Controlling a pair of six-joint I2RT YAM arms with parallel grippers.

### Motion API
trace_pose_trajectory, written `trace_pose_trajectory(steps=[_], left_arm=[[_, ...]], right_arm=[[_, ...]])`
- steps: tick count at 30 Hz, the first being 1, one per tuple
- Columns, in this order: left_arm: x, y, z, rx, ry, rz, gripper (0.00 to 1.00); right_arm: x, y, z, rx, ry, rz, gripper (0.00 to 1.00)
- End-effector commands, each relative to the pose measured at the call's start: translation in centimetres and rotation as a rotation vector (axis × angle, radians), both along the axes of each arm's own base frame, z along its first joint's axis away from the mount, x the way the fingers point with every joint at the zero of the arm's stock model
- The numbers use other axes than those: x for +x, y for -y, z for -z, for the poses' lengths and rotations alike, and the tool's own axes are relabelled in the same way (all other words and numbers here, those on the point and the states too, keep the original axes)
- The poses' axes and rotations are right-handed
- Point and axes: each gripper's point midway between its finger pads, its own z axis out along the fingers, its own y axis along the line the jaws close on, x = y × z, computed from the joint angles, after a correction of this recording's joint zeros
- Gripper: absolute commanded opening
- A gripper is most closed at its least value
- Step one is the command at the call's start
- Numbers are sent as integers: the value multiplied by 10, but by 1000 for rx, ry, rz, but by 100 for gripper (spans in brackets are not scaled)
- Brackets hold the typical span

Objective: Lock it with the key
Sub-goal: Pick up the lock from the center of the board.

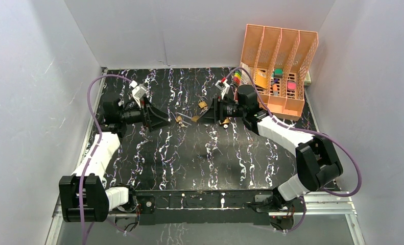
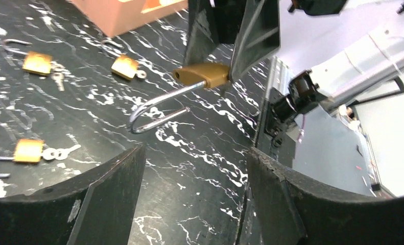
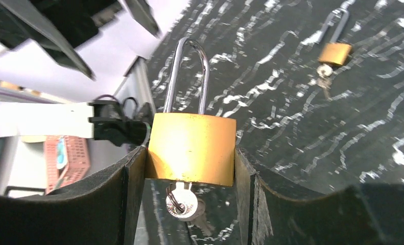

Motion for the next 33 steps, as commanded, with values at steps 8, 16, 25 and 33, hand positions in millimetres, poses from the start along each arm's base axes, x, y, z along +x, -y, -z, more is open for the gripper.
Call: trace_pose_trajectory(steps=[8,16,25,33], left_arm=[[-6,18,-20,-63,146,39,70],[-10,19,-28,-98,161,57,74],[-18,27,-23,-111,121,131,50],[-27,32,-22,-114,95,209,0]], right_arm=[[-17,-16,-112,244,118,-196,29],[-17,-18,-114,254,107,-211,29],[-14,-24,-105,256,63,-225,30],[-13,-26,-109,261,68,-229,31]])
